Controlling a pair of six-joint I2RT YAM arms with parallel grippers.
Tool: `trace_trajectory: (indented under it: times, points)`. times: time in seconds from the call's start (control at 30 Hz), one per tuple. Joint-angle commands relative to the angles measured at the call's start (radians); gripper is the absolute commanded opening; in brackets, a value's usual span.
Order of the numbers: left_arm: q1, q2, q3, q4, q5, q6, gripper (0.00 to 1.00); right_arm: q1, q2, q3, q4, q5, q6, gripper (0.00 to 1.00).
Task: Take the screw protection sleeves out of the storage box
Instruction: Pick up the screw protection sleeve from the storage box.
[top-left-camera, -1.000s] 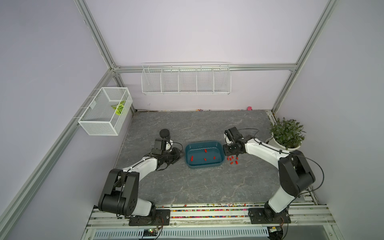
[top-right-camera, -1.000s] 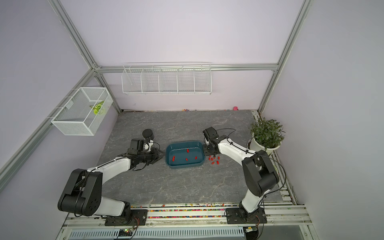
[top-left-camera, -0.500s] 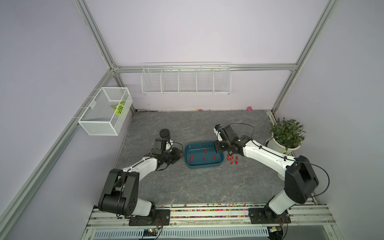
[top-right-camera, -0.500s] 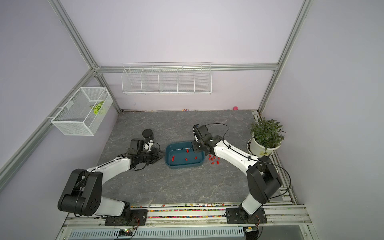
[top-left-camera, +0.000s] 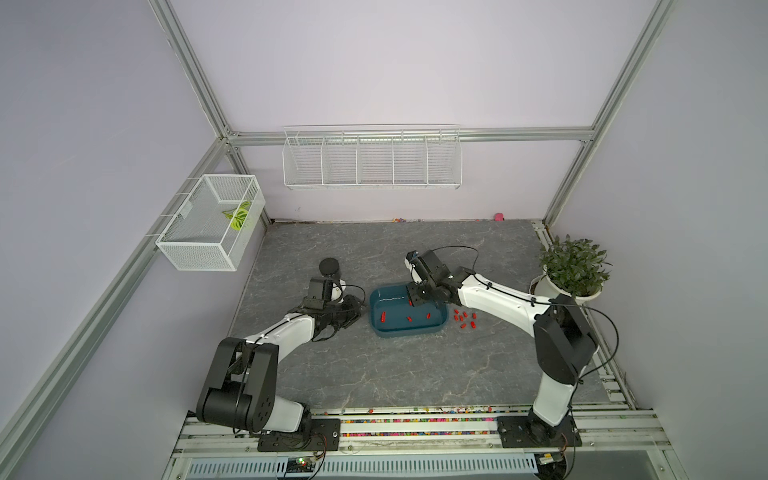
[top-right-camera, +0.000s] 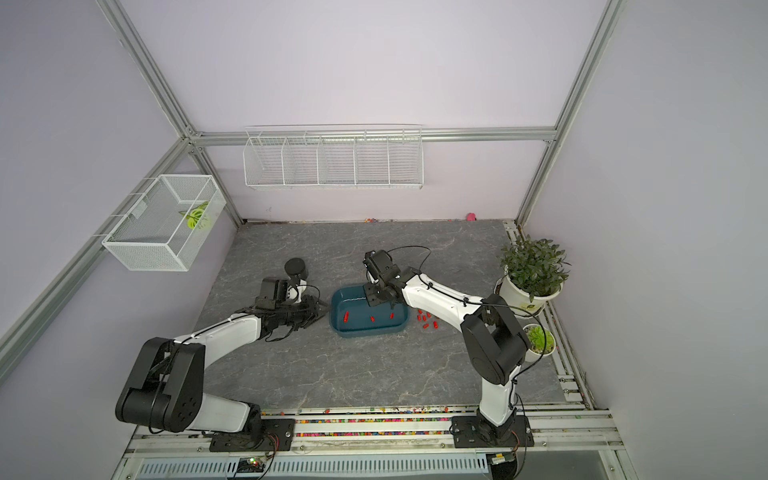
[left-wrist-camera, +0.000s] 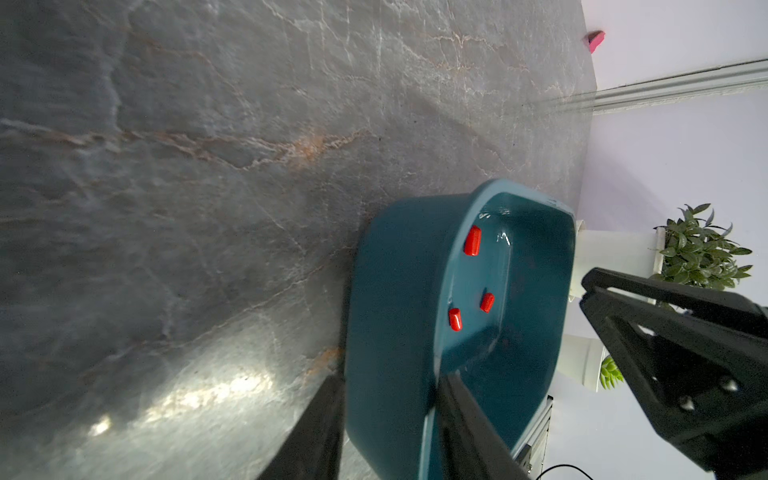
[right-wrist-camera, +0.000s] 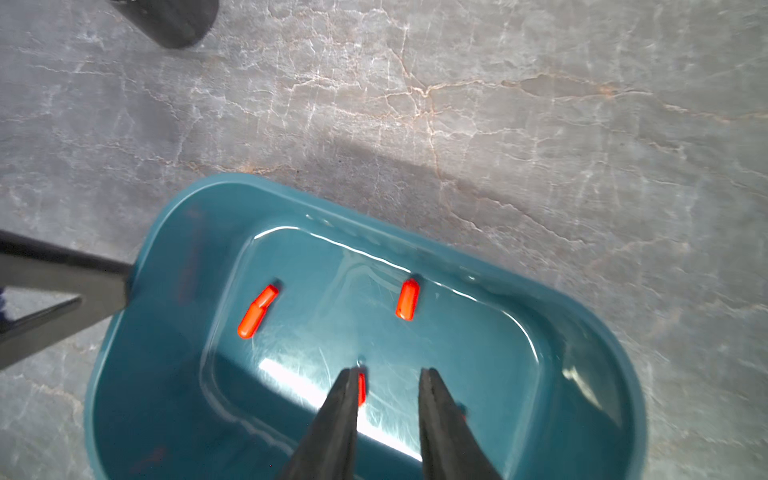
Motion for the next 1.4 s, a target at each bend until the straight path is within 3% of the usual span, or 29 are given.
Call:
trace_trajectory:
  times: [0.0, 0.37, 1.37]
  points:
    - [0.004, 0.011, 0.025, 0.002, 0.007, 0.012, 0.43, 0.005, 0.049, 0.029, -0.045, -0.004, 0.04, 0.3]
    - [0.005, 0.002, 0.019, 0.007, 0.006, 0.009, 0.43, 0.004, 0.139, 0.076, -0.098, 0.023, 0.108, 0.32]
    - [0.005, -0.005, 0.014, 0.01, 0.004, 0.008, 0.43, 0.001, 0.27, 0.178, -0.142, 0.034, 0.112, 0.32]
